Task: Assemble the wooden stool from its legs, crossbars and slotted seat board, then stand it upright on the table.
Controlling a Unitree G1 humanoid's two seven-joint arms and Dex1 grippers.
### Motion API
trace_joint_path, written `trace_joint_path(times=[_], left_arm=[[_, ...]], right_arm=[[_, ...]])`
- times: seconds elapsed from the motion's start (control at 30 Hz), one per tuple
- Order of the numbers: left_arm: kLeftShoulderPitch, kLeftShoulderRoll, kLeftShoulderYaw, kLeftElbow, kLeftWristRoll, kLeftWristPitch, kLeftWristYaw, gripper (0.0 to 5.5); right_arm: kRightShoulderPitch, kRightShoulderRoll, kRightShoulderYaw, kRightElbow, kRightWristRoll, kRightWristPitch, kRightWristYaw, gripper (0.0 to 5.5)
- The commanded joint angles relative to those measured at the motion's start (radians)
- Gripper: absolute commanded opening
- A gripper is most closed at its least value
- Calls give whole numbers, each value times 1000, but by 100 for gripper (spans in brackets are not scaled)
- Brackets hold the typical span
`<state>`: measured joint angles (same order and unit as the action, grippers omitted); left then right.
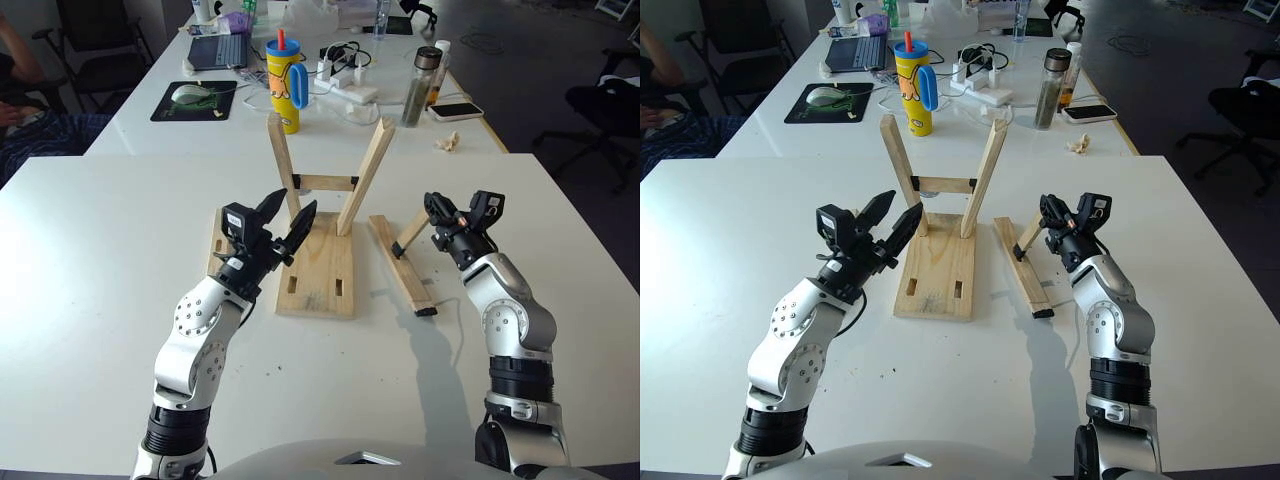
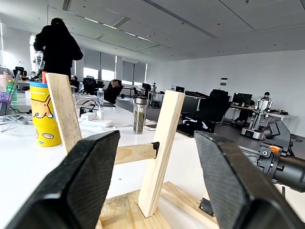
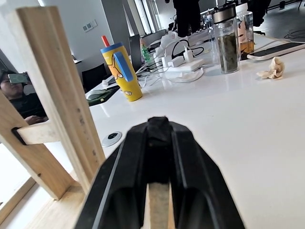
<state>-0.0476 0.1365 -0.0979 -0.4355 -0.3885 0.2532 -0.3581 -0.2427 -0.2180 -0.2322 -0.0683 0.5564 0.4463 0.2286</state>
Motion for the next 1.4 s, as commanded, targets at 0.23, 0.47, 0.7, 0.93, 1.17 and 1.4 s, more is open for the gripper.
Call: trace_joint_path(times=[0.23,0.47,0.7,0.93,1.17,1.4], left_arm=[[-20,20,3,2,-1,22,-13,292],[-18,21,3,3,2,21,-11,292],[-26,21,4,11,3,20,-13,292],[-17,19,-4,7,7,18,-11,292],[-18,19,-2,8,7,17,-9,292],[-4,19,-5,5,11,14,-8,292]], right_arm=[[18,19,-5,-20,-49,-19,-30,43],[23,17,12,13,-71,-34,-17,43],[15,37,57,72,-133,-123,11,43],[52,52,95,72,-182,-206,35,43],[119,48,152,83,-260,-283,53,43],[175,36,176,97,-296,-324,67,43]])
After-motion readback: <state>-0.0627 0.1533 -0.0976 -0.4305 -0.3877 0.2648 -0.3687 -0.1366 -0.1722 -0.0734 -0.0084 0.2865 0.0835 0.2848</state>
